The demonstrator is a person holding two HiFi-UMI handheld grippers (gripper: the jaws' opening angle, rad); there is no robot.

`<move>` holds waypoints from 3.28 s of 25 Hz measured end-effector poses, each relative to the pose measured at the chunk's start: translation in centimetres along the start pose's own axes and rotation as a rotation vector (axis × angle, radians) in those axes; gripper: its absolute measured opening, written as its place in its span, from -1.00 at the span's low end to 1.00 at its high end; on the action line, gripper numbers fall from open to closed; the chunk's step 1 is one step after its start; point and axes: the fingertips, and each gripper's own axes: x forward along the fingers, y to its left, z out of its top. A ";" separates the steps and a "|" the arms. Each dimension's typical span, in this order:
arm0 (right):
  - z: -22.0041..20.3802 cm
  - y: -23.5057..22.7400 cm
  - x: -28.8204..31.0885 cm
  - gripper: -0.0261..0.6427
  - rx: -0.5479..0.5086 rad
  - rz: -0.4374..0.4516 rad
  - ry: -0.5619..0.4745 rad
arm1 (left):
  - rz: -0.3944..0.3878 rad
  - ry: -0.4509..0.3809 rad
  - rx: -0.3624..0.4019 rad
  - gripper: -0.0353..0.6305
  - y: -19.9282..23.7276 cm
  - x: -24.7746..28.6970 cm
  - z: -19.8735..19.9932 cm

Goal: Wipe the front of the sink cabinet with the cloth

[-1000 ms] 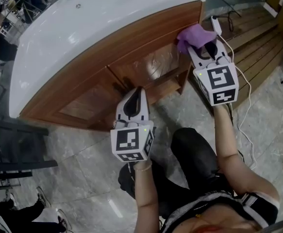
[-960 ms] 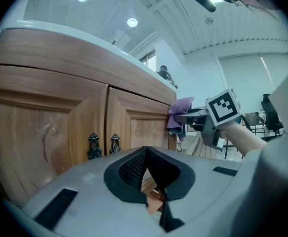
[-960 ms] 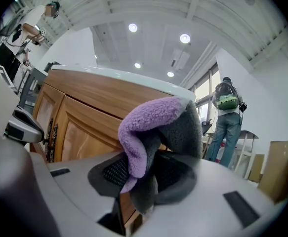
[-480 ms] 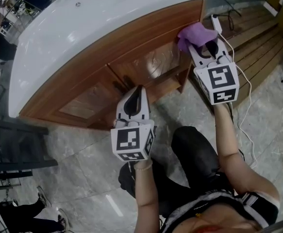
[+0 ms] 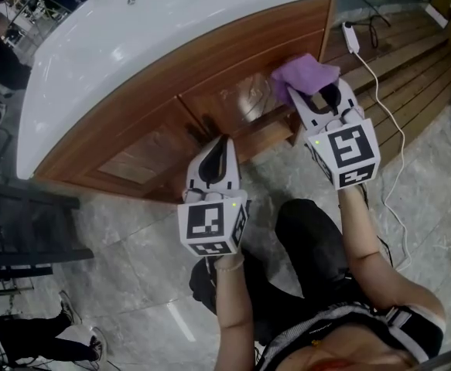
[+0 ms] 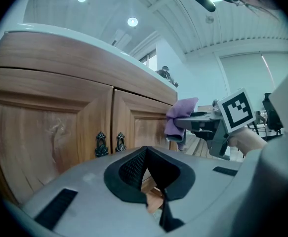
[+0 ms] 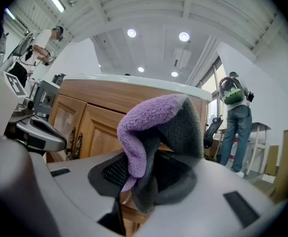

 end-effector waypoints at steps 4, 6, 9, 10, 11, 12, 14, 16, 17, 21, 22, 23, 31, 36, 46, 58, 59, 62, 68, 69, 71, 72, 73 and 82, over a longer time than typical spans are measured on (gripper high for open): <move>0.1 4.9 0.7 -0.43 -0.017 0.109 -0.003 | 0.015 0.002 -0.001 -0.89 0.5 -0.3 -0.1; 0.1 7.4 1.0 -0.43 -0.028 0.164 -0.002 | 0.026 0.005 -0.004 -0.89 0.8 -0.6 -0.2; 0.1 10.3 1.5 -0.43 -0.045 0.225 0.003 | 0.044 0.004 -0.010 -0.89 1.5 -0.9 -0.1; 0.0 11.1 1.8 -0.43 -0.046 0.240 0.006 | 0.050 0.004 -0.012 -0.89 1.7 -1.0 -0.1; -0.1 11.7 2.0 -0.43 -0.044 0.253 0.010 | 0.057 0.005 -0.015 -0.89 2.0 -1.2 -0.1; -0.2 12.3 2.2 -0.43 -0.041 0.265 0.012 | 0.064 0.007 -0.018 -0.89 2.3 -1.3 -0.2; -0.2 13.3 2.4 -0.43 -0.034 0.287 0.014 | 0.077 0.009 -0.020 -0.89 2.7 -1.6 -0.2; -0.3 14.1 2.8 -0.43 -0.035 0.303 0.017 | 0.087 0.010 -0.021 -0.89 3.0 -1.9 -0.2; -0.4 14.5 3.1 -0.43 -0.042 0.303 0.020 | 0.089 0.011 -0.023 -0.89 3.1 -2.0 -0.3; -0.5 14.9 3.8 -0.43 -0.092 0.264 0.016 | 0.087 0.007 -0.026 -0.89 3.3 -2.1 -0.3; -0.5 14.9 3.8 -0.43 -0.094 0.260 0.012 | 0.084 0.007 -0.024 -0.89 3.2 -2.2 -0.2; -0.4 15.0 3.8 -0.43 -0.092 0.259 0.008 | 0.081 0.007 -0.021 -0.89 3.2 -2.2 -0.2; -0.7 14.4 3.8 -0.43 -0.082 0.262 0.002 | 0.065 0.012 -0.014 -0.89 2.5 -1.7 -0.4; -1.2 13.5 4.2 -0.43 -0.085 0.241 0.017 | 0.051 0.019 -0.011 -0.89 2.1 -1.3 -0.5; -1.9 12.5 4.5 -0.43 -0.098 0.237 0.025 | 0.029 0.032 -0.007 -0.89 1.2 -0.3 -0.9; -2.6 10.9 4.3 -0.43 -0.098 0.210 0.042 | 0.013 0.036 -0.001 -0.89 0.4 0.4 -1.0; -2.7 10.7 4.3 -0.43 -0.098 0.205 0.044 | 0.010 0.037 0.000 -0.89 0.3 0.5 -1.0; -3.0 9.9 4.2 -0.43 -0.095 0.192 0.053 | 0.005 0.038 -0.001 -0.89 0.2 0.7 -1.0; -3.9 7.9 4.1 -0.43 -0.087 0.150 0.074 | -0.005 0.044 0.000 -0.89 -0.1 1.2 -1.3; -4.1 7.5 4.1 -0.43 -0.086 0.145 0.078 | -0.008 0.044 0.001 -0.89 -0.2 1.3 -1.3; -4.3 6.9 4.0 -0.43 -0.083 0.133 0.084 | -0.013 0.045 0.002 -0.89 -0.4 1.4 -1.3; -4.5 6.6 3.9 -0.43 -0.082 0.127 0.088 | -0.016 0.045 0.002 -0.89 -0.5 1.5 -1.3; -4.6 6.3 3.9 -0.43 -0.081 0.121 0.091 | -0.019 0.046 0.002 -0.89 -0.6 1.6 -1.3; -5.8 4.0 3.6 -0.43 -0.072 0.079 0.115 | -0.030 0.054 0.006 -0.89 -1.2 1.9 -1.5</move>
